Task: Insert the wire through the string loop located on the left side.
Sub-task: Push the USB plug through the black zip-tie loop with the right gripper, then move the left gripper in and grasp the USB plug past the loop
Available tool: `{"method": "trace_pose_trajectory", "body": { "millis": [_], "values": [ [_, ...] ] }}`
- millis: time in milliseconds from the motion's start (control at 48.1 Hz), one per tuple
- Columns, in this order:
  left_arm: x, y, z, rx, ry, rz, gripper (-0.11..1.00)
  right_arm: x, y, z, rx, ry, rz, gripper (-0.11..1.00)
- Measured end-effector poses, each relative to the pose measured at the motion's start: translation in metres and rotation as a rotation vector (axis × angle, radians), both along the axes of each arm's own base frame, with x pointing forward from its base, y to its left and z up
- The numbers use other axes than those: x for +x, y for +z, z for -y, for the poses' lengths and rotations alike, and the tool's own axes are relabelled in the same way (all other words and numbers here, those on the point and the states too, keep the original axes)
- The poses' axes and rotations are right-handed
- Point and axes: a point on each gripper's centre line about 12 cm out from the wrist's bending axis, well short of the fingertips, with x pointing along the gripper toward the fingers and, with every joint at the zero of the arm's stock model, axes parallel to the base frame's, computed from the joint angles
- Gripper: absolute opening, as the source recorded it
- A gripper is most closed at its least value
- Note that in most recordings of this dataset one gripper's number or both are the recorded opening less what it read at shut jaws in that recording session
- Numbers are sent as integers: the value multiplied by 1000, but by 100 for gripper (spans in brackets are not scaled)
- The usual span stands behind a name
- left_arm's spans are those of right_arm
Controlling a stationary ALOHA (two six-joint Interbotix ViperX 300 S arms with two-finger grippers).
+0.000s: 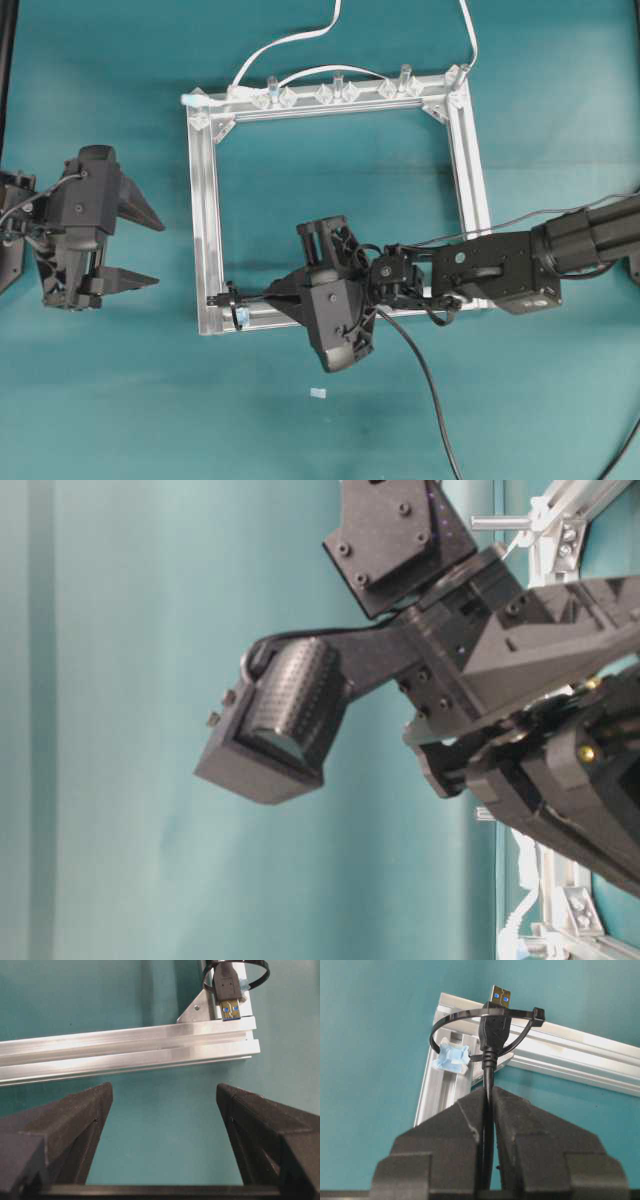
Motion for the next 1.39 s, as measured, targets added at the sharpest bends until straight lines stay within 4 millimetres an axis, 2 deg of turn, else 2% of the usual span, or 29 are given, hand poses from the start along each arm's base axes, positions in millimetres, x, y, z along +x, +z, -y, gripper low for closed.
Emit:
{"method": "trace_pose_trajectory", "body": {
  "millis": [956, 1392],
  "values": [
    [0, 1, 0, 1, -1, 2, 87, 24, 0, -3, -11, 10, 31, 6],
    [0, 1, 0, 0, 0, 2, 87, 26, 1, -2, -9, 9, 30, 6]
  ]
}}
